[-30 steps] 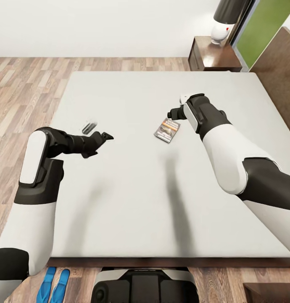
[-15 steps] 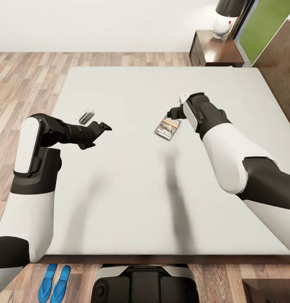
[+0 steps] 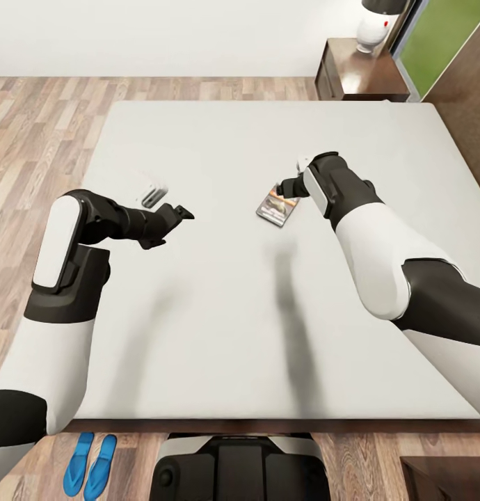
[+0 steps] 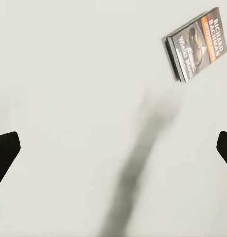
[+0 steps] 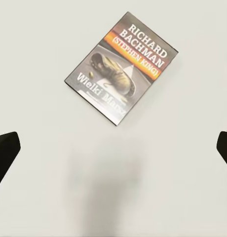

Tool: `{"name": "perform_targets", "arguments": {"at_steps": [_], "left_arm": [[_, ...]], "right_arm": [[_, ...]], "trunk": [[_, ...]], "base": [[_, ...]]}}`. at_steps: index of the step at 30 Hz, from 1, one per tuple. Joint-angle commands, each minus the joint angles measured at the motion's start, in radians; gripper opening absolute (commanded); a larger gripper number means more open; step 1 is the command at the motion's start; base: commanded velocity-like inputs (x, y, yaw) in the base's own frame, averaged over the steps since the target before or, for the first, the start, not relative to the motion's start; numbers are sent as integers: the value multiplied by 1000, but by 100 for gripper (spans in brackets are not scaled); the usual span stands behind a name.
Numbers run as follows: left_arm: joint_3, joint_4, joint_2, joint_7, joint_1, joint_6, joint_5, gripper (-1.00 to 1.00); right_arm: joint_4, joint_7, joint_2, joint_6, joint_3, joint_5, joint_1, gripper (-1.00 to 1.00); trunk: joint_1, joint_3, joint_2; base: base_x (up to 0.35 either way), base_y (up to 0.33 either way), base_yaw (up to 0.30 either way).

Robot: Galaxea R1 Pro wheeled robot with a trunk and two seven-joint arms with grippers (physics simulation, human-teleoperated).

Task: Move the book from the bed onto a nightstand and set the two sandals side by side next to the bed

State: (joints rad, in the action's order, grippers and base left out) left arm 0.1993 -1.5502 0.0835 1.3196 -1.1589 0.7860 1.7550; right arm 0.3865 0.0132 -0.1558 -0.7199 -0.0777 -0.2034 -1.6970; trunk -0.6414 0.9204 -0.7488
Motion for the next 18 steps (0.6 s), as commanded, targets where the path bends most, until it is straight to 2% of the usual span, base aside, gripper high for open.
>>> {"name": "perform_targets", "arguments": {"at_steps": [1, 9, 14, 15, 18], "left_arm": [[3, -1, 1, 9, -2, 7, 8, 100], [9, 2, 1, 14, -18, 5, 39, 100], [12, 32, 1, 27, -101, 4, 65, 100], [12, 32, 1, 27, -101, 4, 65, 100], [15, 65, -4, 35, -162, 2, 100, 100]], "right_arm": [[2, 1, -1, -6, -8, -5, -1, 100], [6, 0, 0, -9, -9, -4, -19, 100], [6, 1, 1, -4, -9, -4, -41, 100], [6, 1, 1, -4, -9, -4, -41, 100], [4, 3, 1, 10, -10, -4, -80, 100]], "trunk": [[-4, 6, -8], [-35, 43, -64], [-54, 66, -99], [-58, 71, -106], [-69, 85, -127]], "base": [[0, 0, 0], [0, 0, 0], [0, 0, 0], [0, 0, 0], [0, 0, 0]]}}
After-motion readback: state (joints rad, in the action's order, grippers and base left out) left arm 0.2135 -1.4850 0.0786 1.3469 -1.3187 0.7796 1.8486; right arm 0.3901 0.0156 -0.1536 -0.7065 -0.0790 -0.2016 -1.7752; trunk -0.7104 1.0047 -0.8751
